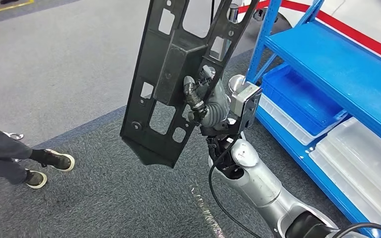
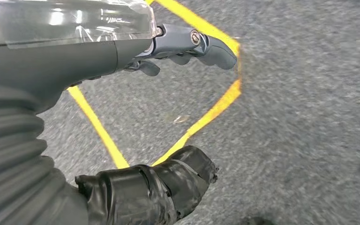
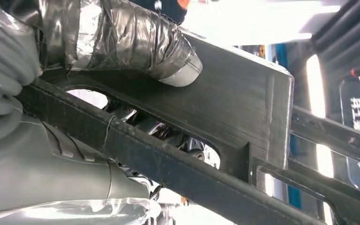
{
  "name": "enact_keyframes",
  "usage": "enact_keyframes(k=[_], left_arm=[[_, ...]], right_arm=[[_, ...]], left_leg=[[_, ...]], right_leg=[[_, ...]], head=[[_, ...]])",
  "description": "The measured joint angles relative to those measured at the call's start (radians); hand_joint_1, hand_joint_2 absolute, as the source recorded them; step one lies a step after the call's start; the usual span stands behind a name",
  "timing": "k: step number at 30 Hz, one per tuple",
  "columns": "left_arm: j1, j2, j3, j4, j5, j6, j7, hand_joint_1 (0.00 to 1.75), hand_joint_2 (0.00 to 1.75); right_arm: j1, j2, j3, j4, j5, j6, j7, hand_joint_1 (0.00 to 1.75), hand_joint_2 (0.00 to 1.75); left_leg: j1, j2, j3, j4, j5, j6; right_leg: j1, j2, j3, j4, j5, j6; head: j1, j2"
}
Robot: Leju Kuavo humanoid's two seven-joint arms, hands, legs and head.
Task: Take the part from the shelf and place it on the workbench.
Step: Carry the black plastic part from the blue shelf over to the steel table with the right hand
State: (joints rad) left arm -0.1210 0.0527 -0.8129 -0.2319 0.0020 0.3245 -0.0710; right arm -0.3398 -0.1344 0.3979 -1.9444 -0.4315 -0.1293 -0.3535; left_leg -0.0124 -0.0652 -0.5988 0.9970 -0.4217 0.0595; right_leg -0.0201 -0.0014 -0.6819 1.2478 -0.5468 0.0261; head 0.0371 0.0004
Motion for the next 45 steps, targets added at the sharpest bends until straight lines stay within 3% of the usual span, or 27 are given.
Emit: enact_keyframes(k=[2, 4, 5, 7, 9, 11, 13, 14, 15, 16, 18, 20, 21, 23, 25, 27, 29, 30, 32, 34, 36, 38, 40, 42, 44, 45], left_arm=[[0.0, 0.001, -0.003, 0.0, -0.012, -0.002, 0.012, 0.0, 1.75], [-0.004, 0.004, -0.005, 0.0, -0.022, -0.003, 0.02, 0.0, 1.75], [-0.006, 0.006, -0.007, 0.0, -0.024, -0.001, 0.022, 0.0, 1.75], [-0.005, 0.008, -0.015, 0.0, -0.023, 0.004, 0.024, 0.0, 1.75], [-0.003, 0.008, -0.02, 0.0, -0.008, 0.01, 0.024, 0.0, 1.75], [-0.004, 0.009, -0.02, 0.0, 0.016, 0.013, 0.02, 0.0, 1.75], [-0.004, 0.011, -0.02, 0.0, 0.03, 0.012, 0.018, 0.0, 1.75], [-0.001, 0.011, -0.02, 0.0, 0.031, 0.01, 0.017, 0.0, 1.75], [0.002, 0.011, -0.02, 0.0, 0.031, 0.009, 0.016, 0.0, 1.75], [0.004, 0.011, -0.02, 0.0, 0.03, 0.008, 0.015, 0.0, 1.75], [0.006, 0.012, -0.021, 0.0, 0.026, 0.008, 0.015, 0.0, 1.75], [0.004, 0.013, -0.021, 0.0, 0.023, 0.007, 0.016, 0.0, 1.75], [0.003, 0.015, -0.021, 0.0, 0.022, 0.003, 0.017, 0.0, 1.75], [0.007, 0.02, -0.021, 0.0, 0.017, -0.008, 0.025, 0.0, 1.75], [0.008, 0.022, -0.021, 0.001, 0.001, -0.017, 0.037, 0.0, 1.75], [0.001, 0.021, -0.023, 0.001, -0.017, -0.024, 0.052, 0.0, 1.75], [-0.007, 0.021, -0.03, 0.001, -0.03, -0.027, 0.063, 0.0, 1.75], [-0.008, 0.021, -0.035, 0.001, -0.035, -0.029, 0.067, 0.0, 1.75], [-0.009, 0.02, -0.043, 0.001, -0.042, -0.032, 0.073, 0.0, 1.75], [-0.011, 0.021, -0.046, 0.001, -0.047, -0.037, 0.079, 0.0, 1.75], [-0.015, 0.022, -0.047, 0.001, -0.05, -0.04, 0.082, 0.0, 1.75], [-0.015, 0.022, -0.049, 0.001, -0.051, -0.04, 0.083, 0.0, 1.75], [-0.013, 0.021, -0.052, 0.001, -0.051, -0.04, 0.083, 0.0, 1.75], [-0.018, 0.021, -0.054, 0.001, -0.049, -0.04, 0.083, 0.0, 1.75], [-0.022, 0.021, -0.056, 0.001, -0.045, -0.038, 0.082, 0.0, 1.75], [-0.022, 0.021, -0.057, 0.001, -0.043, -0.038, 0.081, 0.0, 1.75]], right_arm=[[0.0, 0.006, 0.006, 0.003, -0.002, 0.007, -0.006, 1.75, 1.75], [0.0, 0.013, 0.014, 0.008, -0.009, 0.017, -0.016, 1.75, 1.75], [-0.001, 0.018, 0.017, 0.011, -0.012, 0.022, -0.02, 1.75, 1.75], [-0.007, 0.028, 0.022, 0.017, -0.018, 0.028, -0.025, 1.75, 1.75], [-0.014, 0.038, 0.025, 0.023, -0.023, 0.035, -0.029, 1.75, 1.75], [-0.016, 0.049, 0.028, 0.029, -0.033, 0.044, -0.039, 1.75, 1.75], [-0.016, 0.057, 0.033, 0.037, -0.045, 0.057, -0.049, 1.75, 1.75], [-0.016, 0.061, 0.036, 0.043, -0.051, 0.062, -0.053, 1.75, 1.75], [-0.016, 0.067, 0.04, 0.048, -0.056, 0.067, -0.057, 1.75, 1.75], [-0.016, 0.072, 0.043, 0.054, -0.056, 0.068, -0.061, 1.75, 1.75], [-0.017, 0.082, 0.045, 0.059, -0.038, 0.055, -0.064, 1.75, 1.75], [-0.017, 0.086, 0.048, 0.062, -0.016, 0.043, -0.064, 1.75, 1.75], [-0.016, 0.087, 0.05, 0.063, -0.01, 0.039, -0.063, 1.75, 1.75], [-0.013, 0.09, 0.052, 0.065, 0.001, 0.024, -0.06, 1.75, 1.75], [-0.01, 0.092, 0.054, 0.064, 0.016, 0.004, -0.058, 1.75, 1.75], [-0.005, 0.093, 0.054, 0.061, 0.032, -0.013, -0.055, 1.75, 1.75], [0.004, 0.092, 0.054, 0.059, 0.043, -0.022, -0.049, 1.75, 1.75], [0.009, 0.091, 0.054, 0.058, 0.047, -0.024, -0.046, 1.75, 1.75], [0.012, 0.09, 0.054, 0.055, 0.053, -0.024, -0.041, 1.75, 1.75], [0.011, 0.09, 0.054, 0.05, 0.057, -0.023, -0.04, 1.75, 1.75], [0.012, 0.09, 0.054, 0.045, 0.058, -0.023, -0.038, 1.75, 1.75], [0.011, 0.09, 0.054, 0.041, 0.058, -0.023, -0.038, 1.75, 1.75], [0.008, 0.09, 0.054, 0.04, 0.057, -0.024, -0.039, 1.75, 1.75], [0.006, 0.092, 0.054, 0.038, 0.055, -0.026, -0.042, 1.75, 1.75], [0.004, 0.093, 0.054, 0.039, 0.054, -0.027, -0.044, 1.75, 1.75], [0.003, 0.095, 0.054, 0.041, 0.054, -0.027, -0.044, 1.75, 1.75]], left_leg=[[0.003, -0.026, -0.007, 0.024, -0.015, -0.01], [0.006, -0.049, -0.024, 0.05, -0.026, -0.022], [0.008, -0.06, -0.033, 0.055, -0.027, -0.028], [0.013, -0.075, -0.042, 0.055, -0.024, -0.038], [0.012, -0.041, -0.061, 0.087, -0.041, -0.048], [0.012, 0.02, -0.11, 0.182, -0.083, -0.058], [0.015, 0.048, -0.17, 0.288, -0.119, -0.064], [0.015, 0.053, -0.186, 0.309, -0.118, -0.064], [0.014, 0.057, -0.19, 0.309, -0.106, -0.061], [0.013, 0.061, -0.174, 0.272, -0.079, -0.055], [0.0, 0.085, -0.103, 0.133, -0.021, -0.035], [-0.015, 0.11, -0.058, 0.048, -0.003, -0.018], [-0.02, 0.11, -0.055, 0.038, -0.006, -0.013], [-0.018, 0.09, -0.036, 0.014, 0.002, -0.004], [-0.01, 0.072, -0.007, -0.021, 0.014, 0.001], [-0.005, 0.054, 0.005, -0.034, 0.019, 0.004], [-0.002, 0.031, 0.005, -0.029, 0.015, 0.004], [0.0, 0.017, 0.005, -0.023, 0.011, 0.002], [0.01, -0.01, 0.004, -0.002, -0.003, -0.009], [0.018, -0.036, -0.01, 0.036, -0.026, -0.027], [0.022, -0.057, -0.03, 0.064, -0.04, -0.042], [0.025, -0.072, -0.042, 0.067, -0.041, -0.049], [0.024, -0.034, -0.052, 0.088, -0.049, -0.055], [0.022, 0.031, -0.096, 0.177, -0.09, -0.06], [0.023, 0.055, -0.162, 0.294, -0.134, -0.061], [0.022, 0.057, -0.183, 0.325, -0.138, -0.057]], right_leg=[[-0.007, 0.032, 0.038, -0.109, 0.061, 0.004], [-0.012, 0.072, 0.063, -0.171, 0.079, 0.002], [-0.01, 0.081, 0.063, -0.172, 0.072, -0.002], [-0.008, 0.059, 0.064, -0.173, 0.074, -0.015], [-0.01, 0.036, 0.069, -0.178, 0.075, -0.027], [-0.006, 0.013, 0.074, -0.18, 0.072, -0.035], [-0.001, -0.012, 0.077, -0.18, 0.068, -0.04], [0.002, -0.024, 0.078, -0.18, 0.066, -0.041], [0.004, -0.038, 0.079, -0.18, 0.064, -0.042], [0.007, -0.052, 0.081, -0.18, 0.061, -0.043], [0.011, -0.073, 0.087, -0.182, 0.056, -0.042], [0.011, -0.093, 0.095, -0.19, 0.054, -0.038], [0.01, -0.102, 0.099, -0.196, 0.053, -0.035], [0.009, -0.111, 0.112, -0.207, 0.051, -0.025], [0.009, -0.068, 0.107, -0.18, 0.031, -0.019], [0.008, -0.014, 0.054, -0.075, -0.015, -0.014], [0.005, -0.001, -0.011, 0.034, -0.046, -0.007], [0.001, 0.0, -0.026, 0.049, -0.038, -0.002], [-0.009, 0.005, -0.006, -0.021, 0.024, 0.011], [-0.022, 0.042, 0.039, -0.124, 0.07, 0.024], [-0.024, 0.07, 0.053, -0.155, 0.066, 0.016], [-0.021, 0.056, 0.053, -0.153, 0.062, -0.004], [-0.02, 0.036, 0.06, -0.158, 0.062, -0.018], [-0.016, 0.013, 0.07, -0.165, 0.06, -0.026], [-0.008, -0.015, 0.076, -0.169, 0.056, -0.031], [-0.004, -0.028, 0.078, -0.169, 0.054, -0.033]], head=[[0.0, 0.0], [-0.001, 0.0], [-0.001, 0.0], [0.0, 0.0], [-0.003, 0.0], [-0.009, 0.0], [-0.01, 0.0], [-0.01, 0.0], [-0.009, 0.0], [-0.01, 0.0], [-0.009, 0.0], [-0.009, 0.0], [-0.009, 0.0], [-0.008, 0.0], [-0.007, 0.0], [-0.007, 0.0], [-0.005, 0.0], [-0.005, 0.0], [-0.005, 0.0], [-0.005, 0.0], [-0.005, 0.0], [-0.005, 0.0], [-0.006, 0.0], [-0.009, 0.0], [-0.01, 0.0], [-0.01, 0.0]])
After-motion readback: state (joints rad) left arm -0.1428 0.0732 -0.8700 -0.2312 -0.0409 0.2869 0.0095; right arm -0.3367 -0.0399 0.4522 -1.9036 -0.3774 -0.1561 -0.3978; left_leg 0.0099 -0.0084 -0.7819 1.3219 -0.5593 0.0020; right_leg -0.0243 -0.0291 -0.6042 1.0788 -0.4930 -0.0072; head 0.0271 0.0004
